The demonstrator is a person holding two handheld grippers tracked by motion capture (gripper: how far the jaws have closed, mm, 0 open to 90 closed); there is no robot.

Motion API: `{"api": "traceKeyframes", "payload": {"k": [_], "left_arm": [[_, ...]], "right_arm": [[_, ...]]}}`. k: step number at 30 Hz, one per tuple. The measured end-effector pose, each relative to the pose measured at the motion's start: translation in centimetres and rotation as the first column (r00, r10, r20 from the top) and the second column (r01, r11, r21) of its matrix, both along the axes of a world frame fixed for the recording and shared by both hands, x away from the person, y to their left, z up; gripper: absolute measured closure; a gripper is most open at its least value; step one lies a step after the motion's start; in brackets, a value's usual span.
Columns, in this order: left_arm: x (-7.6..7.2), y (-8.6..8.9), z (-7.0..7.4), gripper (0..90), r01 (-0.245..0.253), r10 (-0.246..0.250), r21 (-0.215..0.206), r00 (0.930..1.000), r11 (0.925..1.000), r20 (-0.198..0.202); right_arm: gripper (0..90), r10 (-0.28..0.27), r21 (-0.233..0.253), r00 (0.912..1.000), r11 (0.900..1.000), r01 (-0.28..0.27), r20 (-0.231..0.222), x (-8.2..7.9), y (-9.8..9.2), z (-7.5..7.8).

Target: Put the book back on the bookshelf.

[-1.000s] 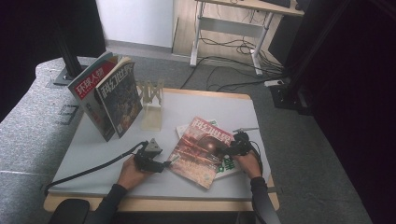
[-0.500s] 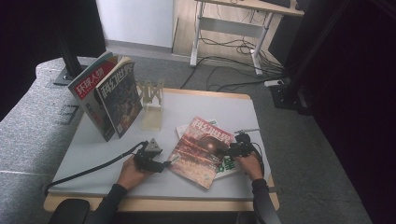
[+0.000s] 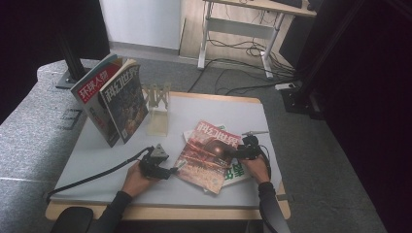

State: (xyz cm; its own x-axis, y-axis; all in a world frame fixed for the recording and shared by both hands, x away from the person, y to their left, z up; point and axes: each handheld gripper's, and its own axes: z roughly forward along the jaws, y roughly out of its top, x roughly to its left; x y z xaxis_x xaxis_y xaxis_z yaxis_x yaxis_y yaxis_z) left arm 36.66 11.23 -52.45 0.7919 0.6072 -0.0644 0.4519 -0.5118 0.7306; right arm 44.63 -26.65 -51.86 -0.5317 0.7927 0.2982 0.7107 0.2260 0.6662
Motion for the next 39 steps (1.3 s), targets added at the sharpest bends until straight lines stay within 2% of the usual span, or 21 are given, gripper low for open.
{"api": "traceKeyframes", "payload": {"k": [7, 12, 18, 21, 26, 29, 32, 39], "left_arm": [[0.1, 0.0, 0.0, 32.2, 0.001, -0.001, 0.0, 1.0, 1.0, -0.003], [0.1, 0.0, 0.0, 32.2, 0.002, -0.002, 0.0, 1.0, 1.0, -0.002], [0.1, 0.0, 0.0, 32.2, 0.001, -0.001, 0.001, 1.0, 1.0, -0.002], [0.1, 0.0, 0.0, 32.8, 0.007, -0.007, -0.002, 1.0, 1.0, -0.003], [-0.2, 0.1, 0.1, 47.7, 0.053, -0.053, -0.015, 0.9986, 0.9985, 0.0], [-0.1, 0.1, 0.1, 50.8, 0.061, -0.062, -0.022, 0.9981, 0.9979, -0.009], [0.0, 0.2, 0.1, 50.8, 0.066, -0.066, -0.024, 0.9977, 0.9976, -0.015], [0.0, 0.2, 0.0, 49.7, 0.058, -0.058, -0.024, 0.9982, 0.998, -0.011]], "right_arm": [[35.5, -0.054, -0.01, 0.9976, 0.998, 0.054, 0.043, 0.3, 0.1, 0.4], [46.9, -0.069, -0.047, 0.9935, 0.996, 0.073, 0.091, 0.2, 0.2, 0.8], [49.1, -0.064, -0.061, 0.9895, 0.995, 0.073, 0.13, 0.0, 0.4, 0.9], [47.2, -0.063, -0.048, 0.9901, 0.996, 0.069, 0.126, 0.2, 0.3, 0.8], [45.7, -0.064, -0.04, 0.9896, 0.997, 0.07, 0.129, 0.5, 0.5, 0.7], [51.2, -0.066, -0.054, 0.9877, 0.996, 0.075, 0.142, 0.6, 0.7, 0.8], [60.4, -0.077, -0.055, 0.9841, 0.995, 0.087, 0.16, 0.5, 0.7, 0.9], [74.1, -0.071, -0.069, 0.9781, 0.994, 0.086, 0.196, 0.2, 0.9, 1.5]]}}
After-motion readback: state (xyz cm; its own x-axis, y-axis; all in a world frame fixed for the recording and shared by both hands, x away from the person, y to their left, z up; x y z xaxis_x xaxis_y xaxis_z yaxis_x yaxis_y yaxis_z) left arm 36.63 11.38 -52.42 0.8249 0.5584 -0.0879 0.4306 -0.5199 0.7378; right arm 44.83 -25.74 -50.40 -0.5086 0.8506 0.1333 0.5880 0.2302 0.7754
